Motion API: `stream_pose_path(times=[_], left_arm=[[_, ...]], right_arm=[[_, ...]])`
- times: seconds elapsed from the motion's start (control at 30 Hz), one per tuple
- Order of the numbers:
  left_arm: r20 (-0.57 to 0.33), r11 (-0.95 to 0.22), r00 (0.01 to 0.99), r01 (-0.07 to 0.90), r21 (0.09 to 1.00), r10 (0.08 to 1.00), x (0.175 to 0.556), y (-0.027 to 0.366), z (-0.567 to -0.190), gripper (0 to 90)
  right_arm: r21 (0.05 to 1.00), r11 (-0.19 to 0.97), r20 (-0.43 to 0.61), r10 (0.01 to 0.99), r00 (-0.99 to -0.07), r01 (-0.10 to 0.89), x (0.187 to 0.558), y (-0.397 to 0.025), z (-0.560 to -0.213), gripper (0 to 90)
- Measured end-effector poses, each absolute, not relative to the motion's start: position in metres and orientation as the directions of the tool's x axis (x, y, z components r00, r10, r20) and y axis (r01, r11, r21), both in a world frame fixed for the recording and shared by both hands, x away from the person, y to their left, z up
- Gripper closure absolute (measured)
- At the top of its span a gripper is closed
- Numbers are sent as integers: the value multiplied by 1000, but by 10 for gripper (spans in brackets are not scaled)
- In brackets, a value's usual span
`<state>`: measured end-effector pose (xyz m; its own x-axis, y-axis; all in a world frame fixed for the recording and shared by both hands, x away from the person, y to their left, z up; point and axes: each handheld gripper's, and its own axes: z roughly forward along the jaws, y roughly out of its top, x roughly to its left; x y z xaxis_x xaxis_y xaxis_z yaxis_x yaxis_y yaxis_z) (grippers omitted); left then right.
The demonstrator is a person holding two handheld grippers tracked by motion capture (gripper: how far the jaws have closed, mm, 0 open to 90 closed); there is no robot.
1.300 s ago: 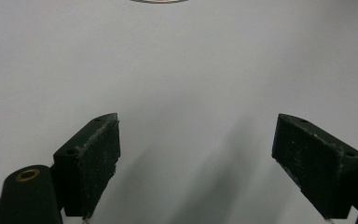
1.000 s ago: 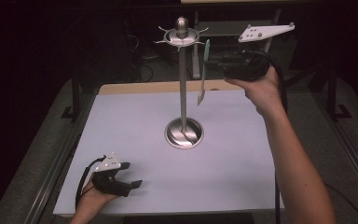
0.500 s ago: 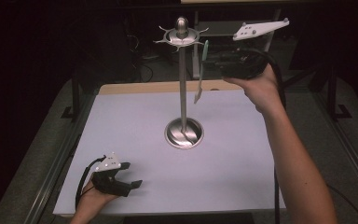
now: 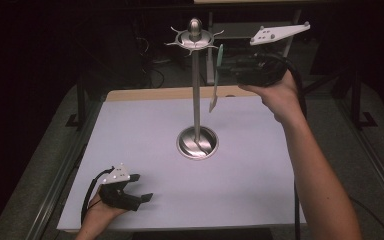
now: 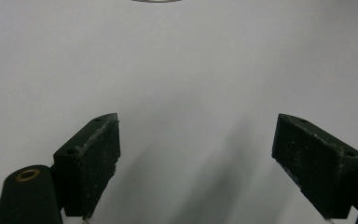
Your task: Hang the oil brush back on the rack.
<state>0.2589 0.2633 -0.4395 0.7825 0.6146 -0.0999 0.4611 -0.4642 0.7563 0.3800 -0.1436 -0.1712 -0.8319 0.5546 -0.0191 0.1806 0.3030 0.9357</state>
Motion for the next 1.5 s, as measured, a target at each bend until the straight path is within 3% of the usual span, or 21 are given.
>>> stream_pose_path(times=[0.6,1.5], left_arm=[[-108,-458,776,471,754,621,260,262,-441,148],[-81,-467,768,465,752,635,264,263,-441,146]], right_arm=[[934,297,-7,570,-822,198,363,-163,-207,363],[899,280,86,640,-763,337,328,-224,-356,241]])
